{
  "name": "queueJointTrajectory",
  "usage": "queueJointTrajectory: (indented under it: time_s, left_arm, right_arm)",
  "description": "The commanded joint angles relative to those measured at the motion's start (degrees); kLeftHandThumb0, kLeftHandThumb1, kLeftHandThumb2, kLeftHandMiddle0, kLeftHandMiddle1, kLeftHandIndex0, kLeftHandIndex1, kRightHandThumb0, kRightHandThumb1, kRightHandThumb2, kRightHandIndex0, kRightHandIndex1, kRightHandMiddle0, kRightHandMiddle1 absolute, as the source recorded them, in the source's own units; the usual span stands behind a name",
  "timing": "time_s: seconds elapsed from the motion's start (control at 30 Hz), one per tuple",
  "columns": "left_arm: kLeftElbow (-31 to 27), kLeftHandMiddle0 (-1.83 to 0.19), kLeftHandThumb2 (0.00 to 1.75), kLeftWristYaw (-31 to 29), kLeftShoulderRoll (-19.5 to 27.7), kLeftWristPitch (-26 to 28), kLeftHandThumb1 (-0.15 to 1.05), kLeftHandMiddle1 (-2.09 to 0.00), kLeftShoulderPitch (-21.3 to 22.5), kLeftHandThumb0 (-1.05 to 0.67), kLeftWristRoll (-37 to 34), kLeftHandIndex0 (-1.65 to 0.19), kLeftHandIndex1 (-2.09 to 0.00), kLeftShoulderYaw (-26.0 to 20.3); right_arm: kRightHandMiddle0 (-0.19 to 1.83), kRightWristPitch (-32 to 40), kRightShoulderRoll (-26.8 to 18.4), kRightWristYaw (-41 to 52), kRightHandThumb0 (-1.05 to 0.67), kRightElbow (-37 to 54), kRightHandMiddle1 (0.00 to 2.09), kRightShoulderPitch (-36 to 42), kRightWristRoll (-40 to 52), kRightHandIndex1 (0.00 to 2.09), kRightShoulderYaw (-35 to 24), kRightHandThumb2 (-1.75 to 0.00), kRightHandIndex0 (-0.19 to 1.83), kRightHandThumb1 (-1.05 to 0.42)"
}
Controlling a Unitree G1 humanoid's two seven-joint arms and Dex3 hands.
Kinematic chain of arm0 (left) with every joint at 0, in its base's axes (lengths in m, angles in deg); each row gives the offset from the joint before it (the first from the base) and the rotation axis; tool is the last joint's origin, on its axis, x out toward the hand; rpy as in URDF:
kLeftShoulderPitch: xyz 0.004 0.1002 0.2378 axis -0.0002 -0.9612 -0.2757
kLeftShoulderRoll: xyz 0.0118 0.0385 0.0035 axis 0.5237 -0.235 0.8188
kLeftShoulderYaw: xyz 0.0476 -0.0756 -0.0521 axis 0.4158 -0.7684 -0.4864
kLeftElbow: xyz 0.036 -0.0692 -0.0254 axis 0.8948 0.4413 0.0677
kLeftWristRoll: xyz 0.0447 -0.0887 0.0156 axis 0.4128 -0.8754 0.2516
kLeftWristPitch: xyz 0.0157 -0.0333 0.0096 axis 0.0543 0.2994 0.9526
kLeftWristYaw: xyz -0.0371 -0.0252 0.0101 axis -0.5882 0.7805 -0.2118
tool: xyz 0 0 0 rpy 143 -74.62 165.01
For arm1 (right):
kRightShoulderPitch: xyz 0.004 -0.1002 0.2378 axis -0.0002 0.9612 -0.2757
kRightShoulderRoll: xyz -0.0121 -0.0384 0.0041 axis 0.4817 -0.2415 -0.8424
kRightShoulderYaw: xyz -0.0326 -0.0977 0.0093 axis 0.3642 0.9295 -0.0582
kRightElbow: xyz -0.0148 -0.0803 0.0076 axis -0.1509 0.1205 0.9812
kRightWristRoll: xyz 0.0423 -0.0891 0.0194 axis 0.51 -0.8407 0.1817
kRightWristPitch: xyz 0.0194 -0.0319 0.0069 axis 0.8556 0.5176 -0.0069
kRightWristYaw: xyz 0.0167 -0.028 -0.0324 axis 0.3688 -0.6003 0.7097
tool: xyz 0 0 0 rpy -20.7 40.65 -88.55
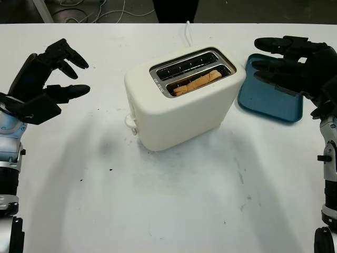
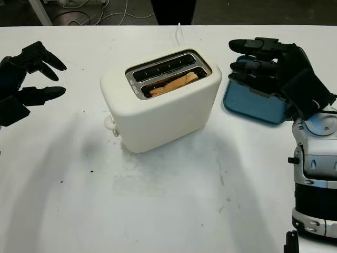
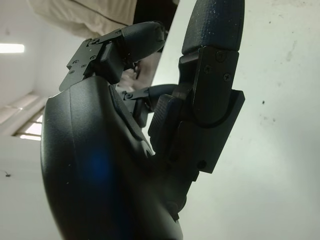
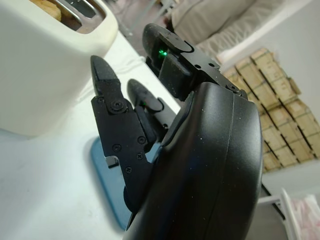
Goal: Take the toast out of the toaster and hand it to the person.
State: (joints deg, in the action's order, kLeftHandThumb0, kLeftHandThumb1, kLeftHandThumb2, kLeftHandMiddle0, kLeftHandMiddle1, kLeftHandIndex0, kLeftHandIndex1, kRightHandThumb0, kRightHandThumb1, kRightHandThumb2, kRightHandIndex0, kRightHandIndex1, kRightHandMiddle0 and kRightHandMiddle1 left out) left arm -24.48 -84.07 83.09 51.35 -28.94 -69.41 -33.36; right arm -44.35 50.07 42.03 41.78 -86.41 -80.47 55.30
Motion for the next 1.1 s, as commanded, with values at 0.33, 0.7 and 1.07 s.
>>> queueJointTrajectory:
  time_s: [0.33, 0.7, 1.07]
  left_arm:
    - [-2.3, -0.39, 0.26, -0.1, -0.6, -0.2, 0.92, -1.45, -2.4, -1.05, -2.4, -0.25, -1.37, -1.0]
    - [-2.2, -0.40, 0.26, -0.2, -0.9, -0.5, 0.92, -1.42, -2.6, -1.05, -2.9, -0.27, -1.33, -1.0]
    - [-2.2, -0.41, 0.25, -0.1, -0.9, -0.2, 0.92, -1.43, -2.8, -1.05, -2.9, -0.29, -1.32, -1.2]
  right_arm:
    - [0.76, 0.7, 0.4, 0.2, -0.27, 2.3, 0.00, 2.3, 0.6, 0.00, 0.4, 0.00, 0.87, -0.80]
    - [0.77, 0.6, 0.4, -0.3, -0.27, 2.8, 0.00, 2.8, 0.9, 0.01, 0.3, 0.00, 0.88, -0.81]
    - [0.77, 1.2, 0.2, -0.5, -0.27, 3.3, 0.00, 2.5, 0.7, 0.00, 0.3, 0.00, 0.87, -0.80]
